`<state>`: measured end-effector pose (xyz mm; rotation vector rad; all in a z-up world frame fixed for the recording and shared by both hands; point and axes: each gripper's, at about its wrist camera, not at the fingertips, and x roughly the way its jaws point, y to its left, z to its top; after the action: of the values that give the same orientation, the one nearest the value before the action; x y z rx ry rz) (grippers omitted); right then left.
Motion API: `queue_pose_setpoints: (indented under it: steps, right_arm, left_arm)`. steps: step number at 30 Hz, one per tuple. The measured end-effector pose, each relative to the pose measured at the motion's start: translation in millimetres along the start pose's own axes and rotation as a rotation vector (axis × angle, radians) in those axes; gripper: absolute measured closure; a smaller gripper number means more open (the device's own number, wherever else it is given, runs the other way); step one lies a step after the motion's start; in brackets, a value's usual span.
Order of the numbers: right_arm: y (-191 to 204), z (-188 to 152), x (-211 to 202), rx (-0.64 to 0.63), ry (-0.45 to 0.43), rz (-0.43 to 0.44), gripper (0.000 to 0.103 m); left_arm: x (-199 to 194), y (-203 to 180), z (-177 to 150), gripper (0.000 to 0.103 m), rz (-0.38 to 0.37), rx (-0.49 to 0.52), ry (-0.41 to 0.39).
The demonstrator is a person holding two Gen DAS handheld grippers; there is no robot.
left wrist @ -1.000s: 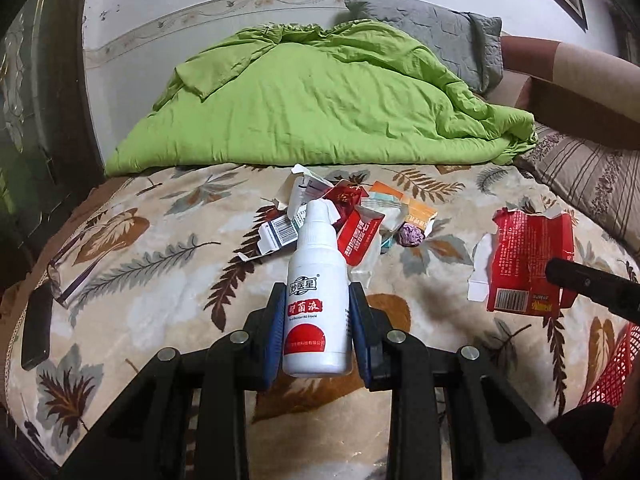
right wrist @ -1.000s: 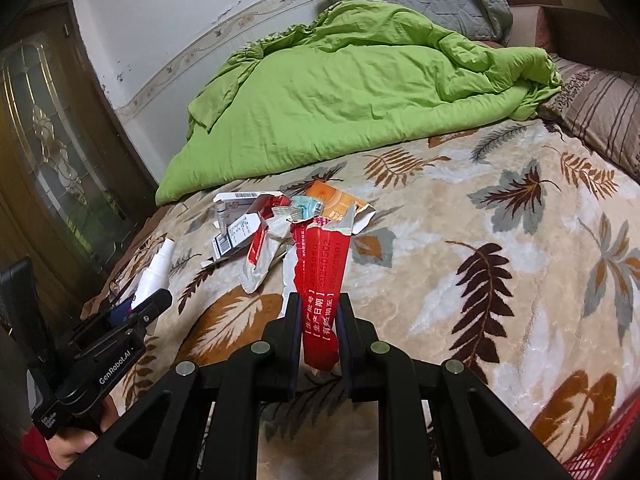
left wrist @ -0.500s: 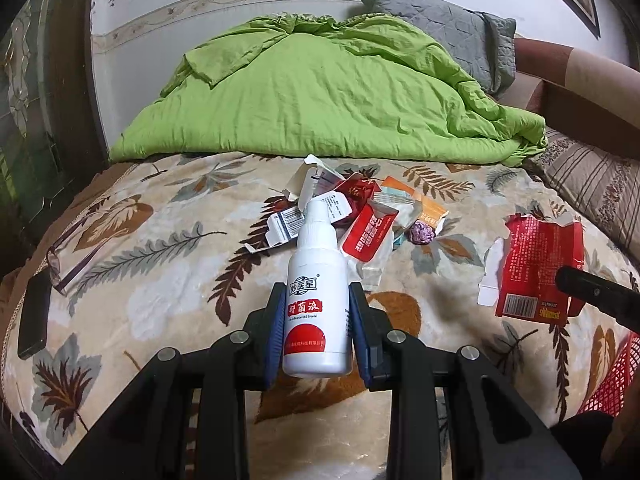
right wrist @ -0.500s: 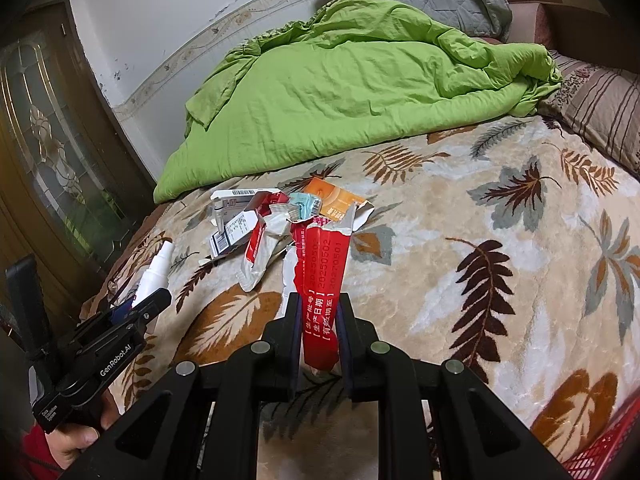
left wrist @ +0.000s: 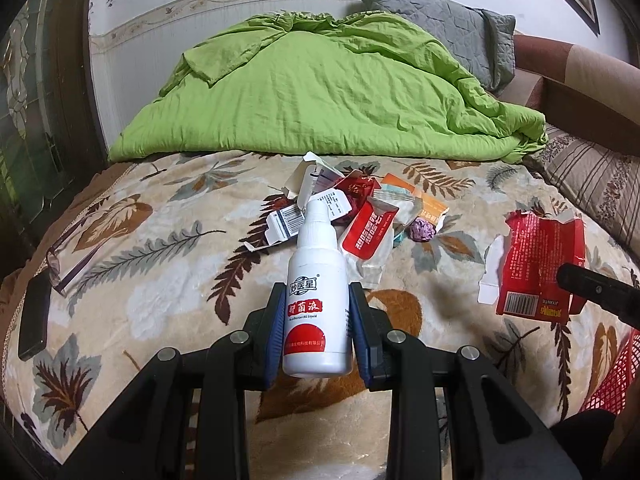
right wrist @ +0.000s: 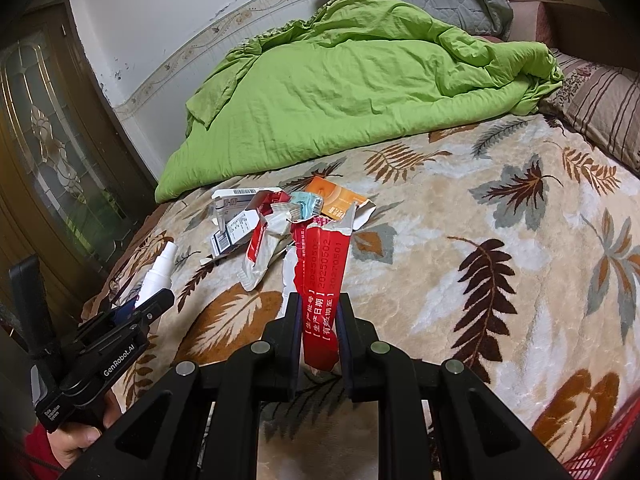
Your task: Collect trash
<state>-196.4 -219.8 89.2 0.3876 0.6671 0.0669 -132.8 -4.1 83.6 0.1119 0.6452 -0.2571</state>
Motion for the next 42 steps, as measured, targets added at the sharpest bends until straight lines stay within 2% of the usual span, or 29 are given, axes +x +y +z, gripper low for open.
queue_pose_setpoints:
  steps: [42]
  right_arm:
    - [3.0, -1.1, 5.0, -0.004, 0.009, 0.000, 0.085]
  left_arm:
    - [-0.7, -2.4, -0.4, 0.074, 0.001, 0.000, 0.000]
